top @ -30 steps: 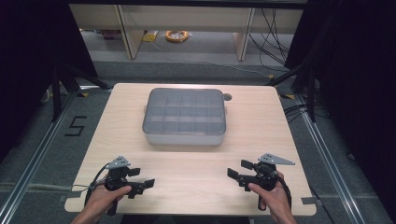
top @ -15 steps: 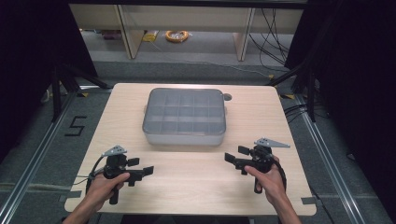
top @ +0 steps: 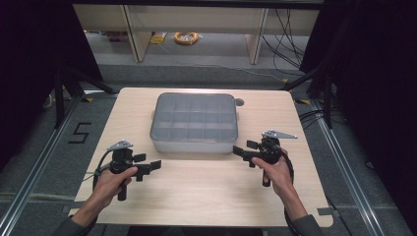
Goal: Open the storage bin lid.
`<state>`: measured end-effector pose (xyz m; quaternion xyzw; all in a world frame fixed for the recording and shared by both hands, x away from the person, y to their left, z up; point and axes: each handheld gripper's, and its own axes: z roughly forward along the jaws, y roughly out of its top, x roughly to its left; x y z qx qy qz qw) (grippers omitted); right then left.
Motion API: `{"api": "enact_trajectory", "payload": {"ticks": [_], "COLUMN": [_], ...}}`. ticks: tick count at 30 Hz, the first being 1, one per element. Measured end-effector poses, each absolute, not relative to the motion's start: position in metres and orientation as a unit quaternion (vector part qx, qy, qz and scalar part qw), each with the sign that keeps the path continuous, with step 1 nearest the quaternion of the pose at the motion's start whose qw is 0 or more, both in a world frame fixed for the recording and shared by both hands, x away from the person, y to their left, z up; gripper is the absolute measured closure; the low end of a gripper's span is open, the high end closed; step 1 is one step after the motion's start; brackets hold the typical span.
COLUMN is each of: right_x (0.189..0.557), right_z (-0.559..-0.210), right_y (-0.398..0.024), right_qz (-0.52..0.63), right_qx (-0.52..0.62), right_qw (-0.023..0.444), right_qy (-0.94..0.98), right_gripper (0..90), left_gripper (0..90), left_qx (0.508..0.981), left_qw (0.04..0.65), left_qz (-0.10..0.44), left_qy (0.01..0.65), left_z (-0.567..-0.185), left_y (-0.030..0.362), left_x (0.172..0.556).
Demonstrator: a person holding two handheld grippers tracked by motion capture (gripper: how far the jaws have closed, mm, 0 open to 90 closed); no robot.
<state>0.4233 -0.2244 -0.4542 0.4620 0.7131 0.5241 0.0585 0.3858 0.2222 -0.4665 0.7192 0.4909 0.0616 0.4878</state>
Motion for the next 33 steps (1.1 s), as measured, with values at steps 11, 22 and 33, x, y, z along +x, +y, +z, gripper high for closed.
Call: {"api": "enact_trajectory", "payload": {"ticks": [11,22,33], "right_x": [0.453,0.469,0.494], "right_z": [-0.441,-0.446,-0.450], "right_y": [-0.228,-0.225,-0.223], "right_qz": [0.532,0.535,0.528], "right_qx": [0.473,0.481,0.499], "right_qw": [0.077,0.066,0.073], "right_qy": [0.698,0.691,0.683], "right_gripper": [24.6,24.8,26.6], "left_gripper": [15.6,15.6,16.3], "left_qx": [0.696,0.694,0.690], "left_qw": [0.508,0.505,0.501], "left_qz": [0.067,0.064,0.076], "left_qy": [0.502,0.510,0.517], "left_z": [-0.454,-0.451,-0.439], "left_y": [0.227,0.228,0.225], "left_x": [0.412,0.432,0.469]}}
